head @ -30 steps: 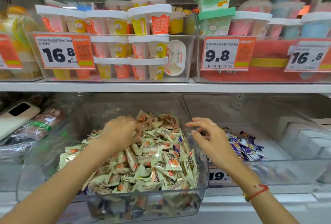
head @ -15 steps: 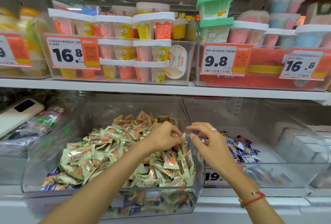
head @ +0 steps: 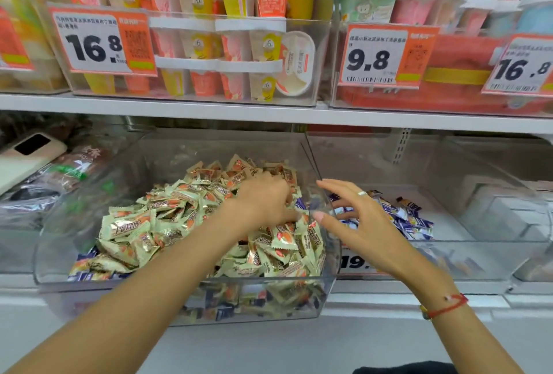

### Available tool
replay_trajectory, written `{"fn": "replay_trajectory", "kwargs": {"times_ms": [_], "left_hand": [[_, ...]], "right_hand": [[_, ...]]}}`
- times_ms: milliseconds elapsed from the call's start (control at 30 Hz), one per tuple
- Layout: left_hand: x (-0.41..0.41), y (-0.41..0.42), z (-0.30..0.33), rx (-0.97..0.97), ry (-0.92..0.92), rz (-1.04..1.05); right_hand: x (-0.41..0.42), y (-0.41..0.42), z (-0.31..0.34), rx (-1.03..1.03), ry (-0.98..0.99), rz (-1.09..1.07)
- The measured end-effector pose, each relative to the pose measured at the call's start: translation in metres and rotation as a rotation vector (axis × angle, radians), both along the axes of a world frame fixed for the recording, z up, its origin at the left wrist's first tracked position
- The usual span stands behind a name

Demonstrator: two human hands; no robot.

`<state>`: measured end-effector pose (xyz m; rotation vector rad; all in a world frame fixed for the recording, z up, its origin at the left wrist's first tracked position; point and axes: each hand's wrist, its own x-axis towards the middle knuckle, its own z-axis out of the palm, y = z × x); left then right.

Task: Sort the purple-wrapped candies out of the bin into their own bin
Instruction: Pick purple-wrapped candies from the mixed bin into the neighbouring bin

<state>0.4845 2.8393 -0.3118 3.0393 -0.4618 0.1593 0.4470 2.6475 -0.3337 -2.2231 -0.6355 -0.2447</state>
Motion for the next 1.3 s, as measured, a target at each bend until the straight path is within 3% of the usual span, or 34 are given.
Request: {"fn": "replay_trajectory", "kwargs": {"times_ms": [67, 133, 233, 367, 433, 567, 700, 767, 833, 933, 1033, 1100, 1200, 1300], "left_hand": [[0.007, -0.010, -0.007, 0.121, -0.012, 0.014], [0.008, -0.007, -0.009, 0.050, -0.072, 0.000], [-0.004, 0.010, -0.008, -0.246, -0.076, 0.011], [-0.033, 0.030, -0.002, -0.845, -0.109, 0.017], [-0.046, 0.029, 0.003, -1.025, -0.077, -0.021], [-0.055, 0.027, 0.009, -1.075, -0.109, -0.047], [-0.053, 0.035, 0.014, -1.149, 0.007, -0.051], [-0.049, 0.041, 0.011, -1.022, -0.014, -0.021], [-0.044, 0.046, 0.005, -0.833, -0.034, -0.001], [-0.039, 0.047, -0.002, -0.572, 0.112, -0.037], [-0.035, 0.046, -0.006, -0.226, 0.217, -0.074], [-0.032, 0.053, -0.008, -0.159, 0.111, -0.012], [-0.026, 0.086, -0.008, -0.080, -0.154, 0.158], [-0.036, 0.121, -0.002, -0.060, -0.187, 0.288]], "right_hand": [[-0.001, 0.001, 0.000, 0.002, -0.022, -0.004], [-0.002, 0.001, 0.000, 0.005, -0.033, -0.017], [-0.003, 0.003, 0.001, 0.024, -0.078, -0.055], [-0.005, 0.018, 0.011, 0.106, -0.193, -0.172], [-0.005, 0.031, 0.018, 0.105, -0.219, -0.202], [-0.003, 0.054, 0.022, 0.124, -0.218, -0.157], [-0.007, 0.052, 0.031, 0.445, -0.137, -0.107], [-0.008, 0.034, 0.035, 0.605, -0.153, -0.142], [-0.005, 0.009, 0.032, 0.622, -0.229, -0.268], [0.012, -0.026, 0.018, 0.338, -0.318, -0.505], [0.033, -0.045, 0.005, -0.086, -0.224, -0.564], [0.037, -0.047, 0.001, -0.227, -0.184, -0.529], [0.025, -0.031, 0.011, -0.071, -0.280, -0.401], [0.002, -0.005, 0.032, -0.021, -0.320, -0.086]]}}
